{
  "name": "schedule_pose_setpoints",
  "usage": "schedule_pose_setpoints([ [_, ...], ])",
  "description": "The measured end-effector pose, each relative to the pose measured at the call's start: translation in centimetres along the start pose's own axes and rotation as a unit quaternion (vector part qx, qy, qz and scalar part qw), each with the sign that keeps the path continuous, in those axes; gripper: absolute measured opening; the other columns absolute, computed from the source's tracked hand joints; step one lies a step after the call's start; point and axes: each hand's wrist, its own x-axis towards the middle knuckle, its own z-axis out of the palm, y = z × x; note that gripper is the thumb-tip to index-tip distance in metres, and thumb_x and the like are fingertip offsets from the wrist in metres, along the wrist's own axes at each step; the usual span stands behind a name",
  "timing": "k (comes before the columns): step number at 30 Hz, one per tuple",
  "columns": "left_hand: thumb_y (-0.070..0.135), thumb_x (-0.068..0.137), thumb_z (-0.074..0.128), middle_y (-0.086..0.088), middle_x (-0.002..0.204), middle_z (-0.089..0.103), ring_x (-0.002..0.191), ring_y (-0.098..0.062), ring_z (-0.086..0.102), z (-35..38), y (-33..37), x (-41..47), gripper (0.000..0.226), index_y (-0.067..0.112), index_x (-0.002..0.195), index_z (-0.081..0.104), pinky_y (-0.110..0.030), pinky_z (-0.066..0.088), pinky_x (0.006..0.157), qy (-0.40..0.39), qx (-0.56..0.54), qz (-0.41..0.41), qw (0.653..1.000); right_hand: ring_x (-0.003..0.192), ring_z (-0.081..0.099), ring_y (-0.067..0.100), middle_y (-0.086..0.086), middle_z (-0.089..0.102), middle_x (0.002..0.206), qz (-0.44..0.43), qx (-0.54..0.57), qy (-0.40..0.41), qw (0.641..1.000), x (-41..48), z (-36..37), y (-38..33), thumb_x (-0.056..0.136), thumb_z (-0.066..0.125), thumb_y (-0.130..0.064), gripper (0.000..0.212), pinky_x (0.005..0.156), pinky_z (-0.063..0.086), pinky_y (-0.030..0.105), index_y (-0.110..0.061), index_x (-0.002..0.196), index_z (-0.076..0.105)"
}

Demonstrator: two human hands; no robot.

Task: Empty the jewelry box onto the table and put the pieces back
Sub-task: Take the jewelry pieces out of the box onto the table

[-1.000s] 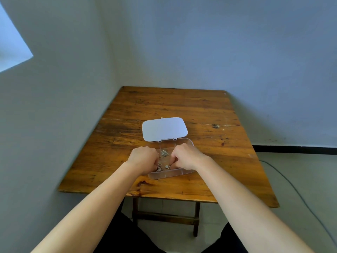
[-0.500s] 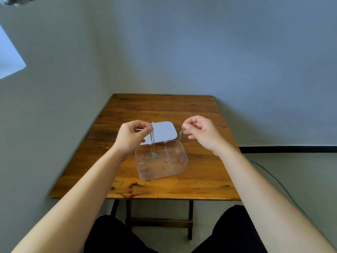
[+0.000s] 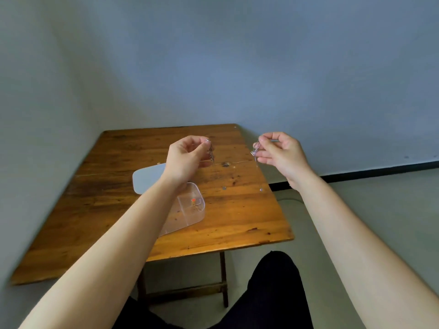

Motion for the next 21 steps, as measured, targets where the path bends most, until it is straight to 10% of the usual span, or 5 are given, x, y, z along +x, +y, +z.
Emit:
schedule_pose_setpoints([
  [14,0.016,0.098,0.059,-0.02,0.101,0.073,0.082,-0.026,0.071,6.6,-10.5,-4.2,0.015,0.006,0.101,0.069,-0.035,0.061,0.065,-0.116,0.124,-0.197,0.965,0.086,0.074,0.015,0.001,0.074,0.097,0.135,-0.135,0.01,0.982,-3.9,-3.9,9.9,0.097,0.062,-0.026,0.014,0.075,0.062,0.031,-0.018,0.107,0.067],
  [21,0.023,0.098,0.054,-0.008,0.091,0.074,0.089,-0.027,0.07,5.3,-11.8,-4.8,0.018,0.014,0.098,0.069,-0.05,0.06,0.081,-0.132,0.287,-0.157,0.935,0.089,0.07,0.012,-0.005,0.072,0.099,0.165,-0.334,-0.063,0.926,-4.8,-4.4,13.6,0.096,0.06,-0.027,0.015,0.086,0.058,0.038,-0.022,0.104,0.072],
])
